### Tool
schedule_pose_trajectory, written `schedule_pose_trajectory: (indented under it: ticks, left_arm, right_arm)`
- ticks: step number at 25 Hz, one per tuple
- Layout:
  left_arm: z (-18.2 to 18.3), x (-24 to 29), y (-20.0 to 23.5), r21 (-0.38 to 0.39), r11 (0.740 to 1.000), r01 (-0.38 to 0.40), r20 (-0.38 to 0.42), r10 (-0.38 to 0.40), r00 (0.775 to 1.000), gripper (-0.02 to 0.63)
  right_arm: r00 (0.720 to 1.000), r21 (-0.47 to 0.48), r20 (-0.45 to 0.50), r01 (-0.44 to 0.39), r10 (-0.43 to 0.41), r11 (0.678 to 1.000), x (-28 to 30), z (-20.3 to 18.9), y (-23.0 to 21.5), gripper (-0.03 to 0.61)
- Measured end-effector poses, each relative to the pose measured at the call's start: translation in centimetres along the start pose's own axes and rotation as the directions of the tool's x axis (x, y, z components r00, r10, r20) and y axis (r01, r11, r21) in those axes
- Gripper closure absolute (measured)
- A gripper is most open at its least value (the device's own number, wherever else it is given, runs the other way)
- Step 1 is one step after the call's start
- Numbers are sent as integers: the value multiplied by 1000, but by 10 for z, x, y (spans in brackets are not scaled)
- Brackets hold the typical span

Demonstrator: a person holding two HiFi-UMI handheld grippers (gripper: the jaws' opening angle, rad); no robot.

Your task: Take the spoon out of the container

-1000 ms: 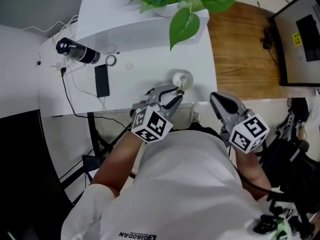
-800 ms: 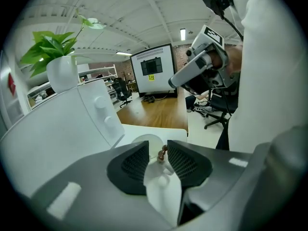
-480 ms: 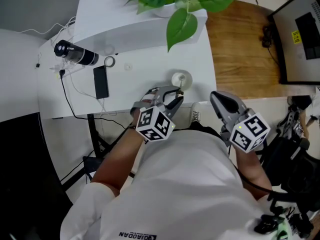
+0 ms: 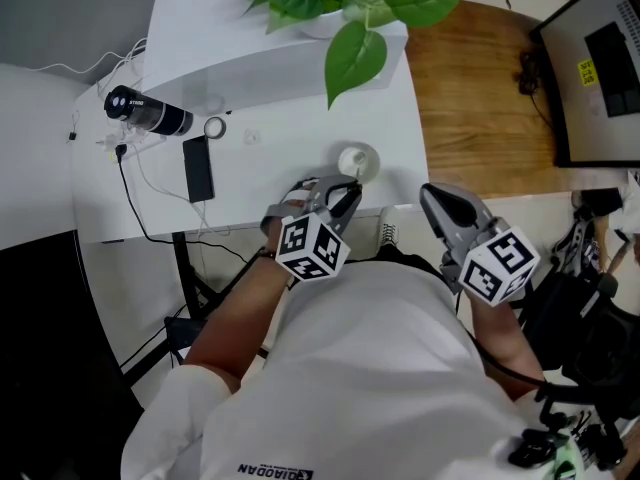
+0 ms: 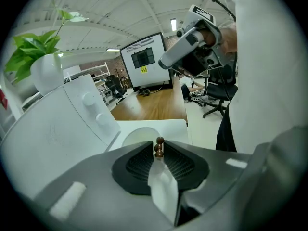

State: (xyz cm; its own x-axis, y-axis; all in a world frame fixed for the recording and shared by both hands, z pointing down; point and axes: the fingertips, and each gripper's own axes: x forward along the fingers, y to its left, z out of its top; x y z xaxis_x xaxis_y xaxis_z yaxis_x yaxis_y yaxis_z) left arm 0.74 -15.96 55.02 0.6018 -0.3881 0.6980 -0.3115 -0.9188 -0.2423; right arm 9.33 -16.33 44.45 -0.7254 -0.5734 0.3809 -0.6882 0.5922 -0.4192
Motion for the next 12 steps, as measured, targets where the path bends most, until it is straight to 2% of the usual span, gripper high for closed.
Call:
schedule_pose_trajectory:
  ticks: [6, 12]
  left_arm:
    - [4, 1, 1, -3, 1000, -8, 11, 8, 1000, 554]
    - [13, -10, 5, -54, 998, -22, 56, 25, 998, 560]
  right_arm:
    - [1000, 0, -3, 0, 0, 1000, -1, -1, 1, 572]
    - [1000, -5, 2, -5, 5, 1000, 0, 0, 3, 572]
